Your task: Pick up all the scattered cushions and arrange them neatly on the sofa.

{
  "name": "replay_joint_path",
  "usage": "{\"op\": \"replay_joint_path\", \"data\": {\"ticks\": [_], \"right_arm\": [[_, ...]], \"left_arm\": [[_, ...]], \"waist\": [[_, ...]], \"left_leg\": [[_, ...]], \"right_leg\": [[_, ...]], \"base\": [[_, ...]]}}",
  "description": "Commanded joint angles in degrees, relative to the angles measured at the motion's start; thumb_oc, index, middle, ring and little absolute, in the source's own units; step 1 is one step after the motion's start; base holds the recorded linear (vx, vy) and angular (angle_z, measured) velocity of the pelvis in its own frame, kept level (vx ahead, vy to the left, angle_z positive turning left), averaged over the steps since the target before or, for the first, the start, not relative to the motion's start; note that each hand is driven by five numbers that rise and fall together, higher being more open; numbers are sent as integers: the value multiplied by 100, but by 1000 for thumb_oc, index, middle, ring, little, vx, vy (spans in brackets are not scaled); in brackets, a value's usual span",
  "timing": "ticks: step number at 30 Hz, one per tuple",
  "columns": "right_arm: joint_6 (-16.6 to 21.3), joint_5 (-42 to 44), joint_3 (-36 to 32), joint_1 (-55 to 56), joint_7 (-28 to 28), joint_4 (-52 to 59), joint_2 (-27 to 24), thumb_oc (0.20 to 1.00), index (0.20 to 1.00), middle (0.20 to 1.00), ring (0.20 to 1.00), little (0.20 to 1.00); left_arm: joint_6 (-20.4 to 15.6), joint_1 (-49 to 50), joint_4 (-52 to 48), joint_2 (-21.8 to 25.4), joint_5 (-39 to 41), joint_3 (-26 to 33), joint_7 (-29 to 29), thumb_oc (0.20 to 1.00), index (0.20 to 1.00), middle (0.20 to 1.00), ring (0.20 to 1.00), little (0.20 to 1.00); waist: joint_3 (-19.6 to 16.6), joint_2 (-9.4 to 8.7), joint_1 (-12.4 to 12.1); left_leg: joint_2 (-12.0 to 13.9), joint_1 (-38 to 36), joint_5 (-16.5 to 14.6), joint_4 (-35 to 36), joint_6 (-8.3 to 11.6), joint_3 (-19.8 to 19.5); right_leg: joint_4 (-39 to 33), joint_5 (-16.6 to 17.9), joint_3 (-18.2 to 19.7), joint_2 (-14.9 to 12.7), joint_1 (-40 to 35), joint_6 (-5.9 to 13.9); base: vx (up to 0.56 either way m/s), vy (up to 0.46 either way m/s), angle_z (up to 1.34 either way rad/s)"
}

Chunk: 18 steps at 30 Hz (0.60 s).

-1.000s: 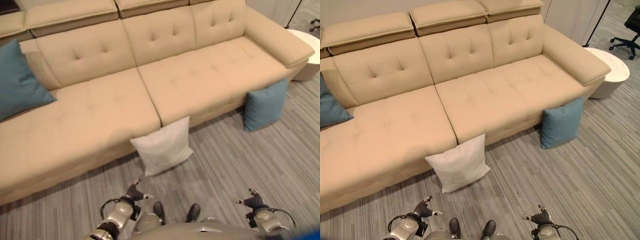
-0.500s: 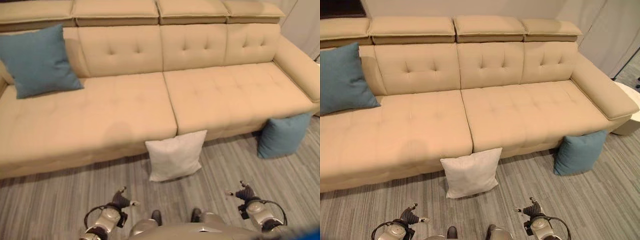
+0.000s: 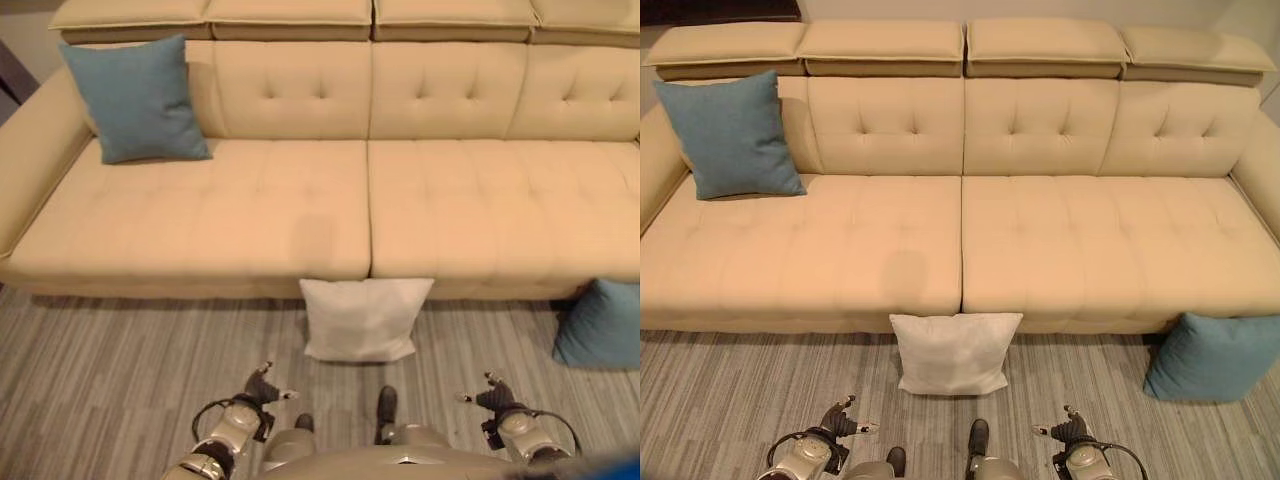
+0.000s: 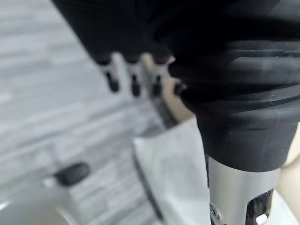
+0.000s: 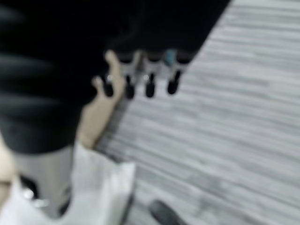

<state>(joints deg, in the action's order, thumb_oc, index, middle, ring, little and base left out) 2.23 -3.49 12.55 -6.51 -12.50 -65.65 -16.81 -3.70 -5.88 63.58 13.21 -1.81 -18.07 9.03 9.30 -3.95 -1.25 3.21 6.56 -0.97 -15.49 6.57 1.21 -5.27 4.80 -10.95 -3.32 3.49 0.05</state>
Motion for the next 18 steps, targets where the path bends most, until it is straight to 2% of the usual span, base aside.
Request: {"op": "replay_joint_path", "data": {"ticks": [1,2,4,7,13,14,15,17,18], "right_arm": [[42,219,47,127,-54,-56,-200,1000,1000,1000,1000,1000],[42,219,47,129,-54,-56,-199,1000,1000,1000,1000,1000],[36,201,59,139,-80,-61,-195,1000,1000,1000,1000,1000],[29,148,66,152,-65,-71,-159,1000,1000,1000,1000,1000],[43,150,42,84,-138,67,-80,1000,1000,1000,1000,1000],[42,176,41,28,-175,132,-79,1000,1000,1000,1000,1000],[38,259,10,-272,-386,361,-133,1000,1000,1000,1000,1000],[46,304,2,-388,-473,476,-164,1000,1000,1000,1000,1000],[65,363,-3,-667,-694,714,-242,1000,1000,1000,1000,1000]], "left_arm": [[-29,59,-12,87,-31,48,41,1000,1000,1000,1000,1000],[-29,61,-12,88,-31,48,41,1000,1000,1000,1000,1000],[-24,105,-5,110,-33,64,58,1000,1000,1000,1000,1000],[-21,236,11,135,36,179,66,1000,1000,1000,1000,1000],[-32,256,-126,218,313,422,146,1000,1000,1000,1000,1000],[-46,218,-229,250,436,471,177,1000,1000,1000,1000,1000],[-162,-37,-638,346,845,590,362,1000,1000,1000,1000,1000],[-229,-152,-760,370,955,592,463,1000,1000,1000,1000,1000],[-353,-441,-1094,432,1188,533,661,1000,1000,1000,1000,1000]], "waist": [[-55,-81,7],[-55,-85,8],[-79,-74,-43],[-166,-17,-75],[-177,-71,-147],[-115,-81,-160],[193,-90,-157],[280,-75,-146],[462,-54,-115]], "left_leg": [[-84,5,-54,704,-336,575],[-89,-5,-46,720,-337,575],[-33,128,158,951,-310,619],[-65,-80,252,1325,-304,478],[-165,-212,120,1410,-410,550],[-167,-126,96,1338,-432,561],[-166,409,53,1036,-482,600],[-167,645,49,951,-491,606],[-174,1134,40,743,-492,631]], "right_leg": [[387,-315,3,-214,-395,634],[385,-316,2,-218,-399,635],[394,-415,-9,-172,-483,635],[467,-505,71,-91,-543,654],[700,-559,183,-191,-466,716],[838,-576,214,-208,-328,720],[1313,-587,274,-270,394,720],[1470,-577,279,-299,695,708],[1774,-523,278,-348,1276,689]], "base": [[146,-19,21],[170,-6,33],[141,28,32],[202,114,-18],[102,68,-26],[-201,70,-15],[-286,66,-17],[-248,47,-22],[-194,30,-9]]}}
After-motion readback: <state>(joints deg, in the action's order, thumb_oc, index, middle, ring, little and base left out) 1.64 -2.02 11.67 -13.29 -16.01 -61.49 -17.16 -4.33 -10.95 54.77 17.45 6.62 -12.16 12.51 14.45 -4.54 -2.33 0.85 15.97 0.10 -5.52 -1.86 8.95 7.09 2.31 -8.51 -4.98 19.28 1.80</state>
